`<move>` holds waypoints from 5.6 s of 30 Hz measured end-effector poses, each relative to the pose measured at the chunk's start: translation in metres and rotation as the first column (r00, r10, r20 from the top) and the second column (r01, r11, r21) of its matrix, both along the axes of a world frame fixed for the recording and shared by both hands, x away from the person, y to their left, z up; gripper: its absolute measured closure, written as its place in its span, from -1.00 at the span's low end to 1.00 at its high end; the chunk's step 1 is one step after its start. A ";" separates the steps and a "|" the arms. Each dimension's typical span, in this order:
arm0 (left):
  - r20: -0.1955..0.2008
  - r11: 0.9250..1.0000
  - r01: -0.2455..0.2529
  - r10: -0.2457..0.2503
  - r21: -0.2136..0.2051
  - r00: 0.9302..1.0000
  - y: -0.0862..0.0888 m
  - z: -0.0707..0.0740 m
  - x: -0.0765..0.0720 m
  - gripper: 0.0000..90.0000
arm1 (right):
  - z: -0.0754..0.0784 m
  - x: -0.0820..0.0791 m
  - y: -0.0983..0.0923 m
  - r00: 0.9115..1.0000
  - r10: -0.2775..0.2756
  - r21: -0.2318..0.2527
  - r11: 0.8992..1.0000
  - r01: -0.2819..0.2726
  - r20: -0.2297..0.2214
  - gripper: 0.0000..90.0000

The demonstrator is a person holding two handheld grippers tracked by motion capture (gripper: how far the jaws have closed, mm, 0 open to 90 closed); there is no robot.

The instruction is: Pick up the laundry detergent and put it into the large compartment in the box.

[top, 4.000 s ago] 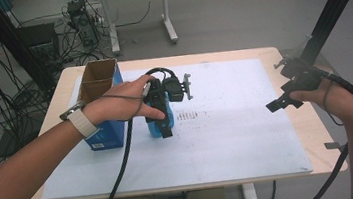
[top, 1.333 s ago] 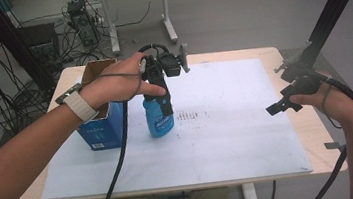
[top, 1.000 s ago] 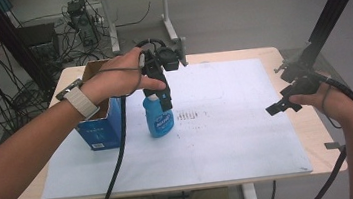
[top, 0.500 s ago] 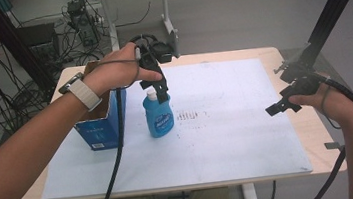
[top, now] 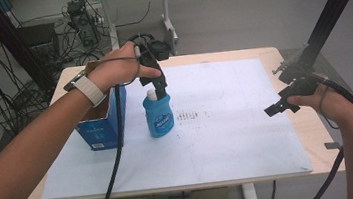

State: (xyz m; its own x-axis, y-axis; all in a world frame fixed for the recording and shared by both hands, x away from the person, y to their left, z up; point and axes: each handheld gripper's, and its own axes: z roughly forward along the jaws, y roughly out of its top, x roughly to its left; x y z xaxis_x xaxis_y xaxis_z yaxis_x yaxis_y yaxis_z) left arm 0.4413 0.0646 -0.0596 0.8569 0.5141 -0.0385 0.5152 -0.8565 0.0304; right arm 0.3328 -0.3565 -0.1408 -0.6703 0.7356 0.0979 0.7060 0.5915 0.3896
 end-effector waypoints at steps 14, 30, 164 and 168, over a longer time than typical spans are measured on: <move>-0.006 1.000 -0.022 0.022 0.015 1.000 -0.001 -0.011 0.011 -0.84 | -0.003 0.000 -0.001 1.000 0.001 0.001 1.000 -0.001 -0.003 -0.81; -0.030 0.999 -0.029 0.029 0.023 0.999 -0.002 -0.026 0.017 -0.84 | -0.005 0.002 -0.001 1.000 0.003 0.001 1.000 -0.003 -0.007 -0.81; -0.047 0.998 -0.055 0.055 0.016 0.997 -0.004 -0.041 0.017 -0.83 | -0.009 -0.002 -0.005 1.000 -0.009 0.006 1.000 0.009 -0.011 -0.81; -0.054 0.998 -0.055 0.055 0.019 0.997 -0.005 -0.047 0.018 -0.83 | -0.011 -0.002 -0.005 1.000 -0.012 0.010 1.000 0.012 -0.013 -0.81</move>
State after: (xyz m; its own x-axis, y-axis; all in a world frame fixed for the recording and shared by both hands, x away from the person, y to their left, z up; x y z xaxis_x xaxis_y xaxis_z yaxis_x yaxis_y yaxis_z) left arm 0.4594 0.0595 -0.1069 0.8241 0.5614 -0.0750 0.5621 -0.8270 -0.0141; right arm 0.3307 -0.3617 -0.1513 -0.6599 0.7426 0.1142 0.7181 0.5787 0.3866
